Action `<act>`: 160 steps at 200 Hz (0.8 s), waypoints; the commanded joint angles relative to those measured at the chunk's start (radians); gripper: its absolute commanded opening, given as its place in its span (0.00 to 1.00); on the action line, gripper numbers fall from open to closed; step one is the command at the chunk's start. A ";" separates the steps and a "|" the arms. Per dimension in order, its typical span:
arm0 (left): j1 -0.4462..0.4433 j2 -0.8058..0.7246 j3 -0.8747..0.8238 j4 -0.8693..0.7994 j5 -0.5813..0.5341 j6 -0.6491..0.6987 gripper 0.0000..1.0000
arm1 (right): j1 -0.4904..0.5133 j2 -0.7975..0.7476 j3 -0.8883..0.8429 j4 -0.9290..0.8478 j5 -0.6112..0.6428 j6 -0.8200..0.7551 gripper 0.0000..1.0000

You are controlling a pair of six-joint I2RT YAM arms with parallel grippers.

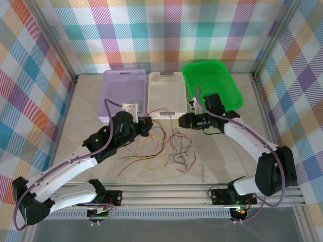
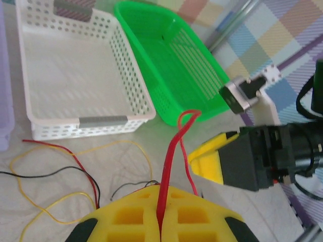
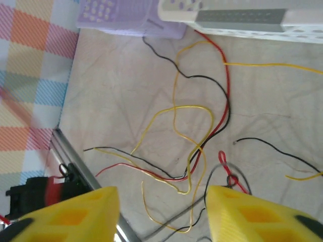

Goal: Untangle the cables

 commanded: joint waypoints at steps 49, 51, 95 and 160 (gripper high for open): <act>0.047 0.019 0.148 -0.118 -0.035 0.028 0.00 | 0.000 -0.170 -0.179 0.107 0.115 0.009 0.64; 0.048 0.021 0.153 -0.124 -0.037 0.030 0.00 | 0.000 -0.174 -0.185 0.109 0.117 0.011 0.64; 0.103 0.028 0.274 -0.239 -0.076 0.106 0.00 | -0.001 -0.344 -0.296 0.132 0.185 0.038 0.68; 0.355 0.177 0.459 -0.339 -0.053 0.204 0.00 | 0.000 -0.548 -0.292 0.017 0.180 0.040 0.84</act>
